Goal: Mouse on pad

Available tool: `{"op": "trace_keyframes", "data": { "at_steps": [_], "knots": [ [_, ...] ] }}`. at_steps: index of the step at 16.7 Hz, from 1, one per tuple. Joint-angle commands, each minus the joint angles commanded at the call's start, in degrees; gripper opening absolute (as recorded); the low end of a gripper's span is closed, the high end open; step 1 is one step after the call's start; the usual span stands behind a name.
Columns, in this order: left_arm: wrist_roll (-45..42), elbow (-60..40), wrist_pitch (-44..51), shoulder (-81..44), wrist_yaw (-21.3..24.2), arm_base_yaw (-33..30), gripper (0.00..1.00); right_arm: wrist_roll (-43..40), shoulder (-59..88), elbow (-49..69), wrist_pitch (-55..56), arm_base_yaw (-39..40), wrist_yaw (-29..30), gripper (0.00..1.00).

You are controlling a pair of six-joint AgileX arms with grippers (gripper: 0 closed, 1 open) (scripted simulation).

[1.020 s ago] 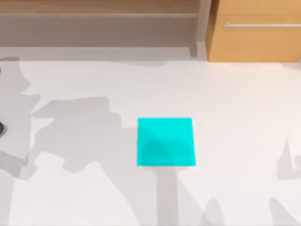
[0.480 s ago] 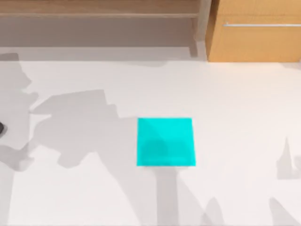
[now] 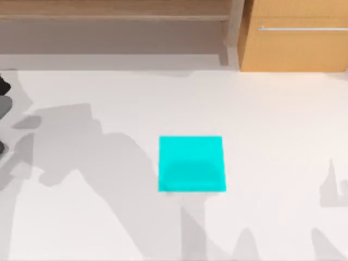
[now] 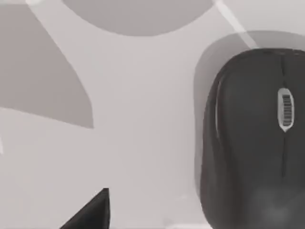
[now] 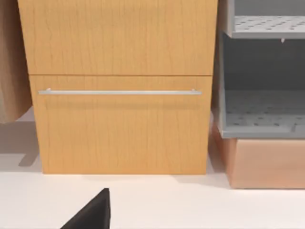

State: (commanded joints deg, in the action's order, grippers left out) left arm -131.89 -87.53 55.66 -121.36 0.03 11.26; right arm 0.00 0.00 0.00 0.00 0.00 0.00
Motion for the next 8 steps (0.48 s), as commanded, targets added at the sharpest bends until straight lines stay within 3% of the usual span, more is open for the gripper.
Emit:
{"op": "trace_keyframes", "data": {
  "at_steps": [3,8],
  "knots": [
    [-0.1,4.2,-6.2,-2.3,0.0,0.1,1.0,0.0,0.0,0.0,0.0,0.0,0.0,1.0],
    [-0.1,5.2,-7.3,-2.7,0.0,0.1,1.0,0.0,0.0,0.0,0.0,0.0,0.0,1.0]
  ]
}}
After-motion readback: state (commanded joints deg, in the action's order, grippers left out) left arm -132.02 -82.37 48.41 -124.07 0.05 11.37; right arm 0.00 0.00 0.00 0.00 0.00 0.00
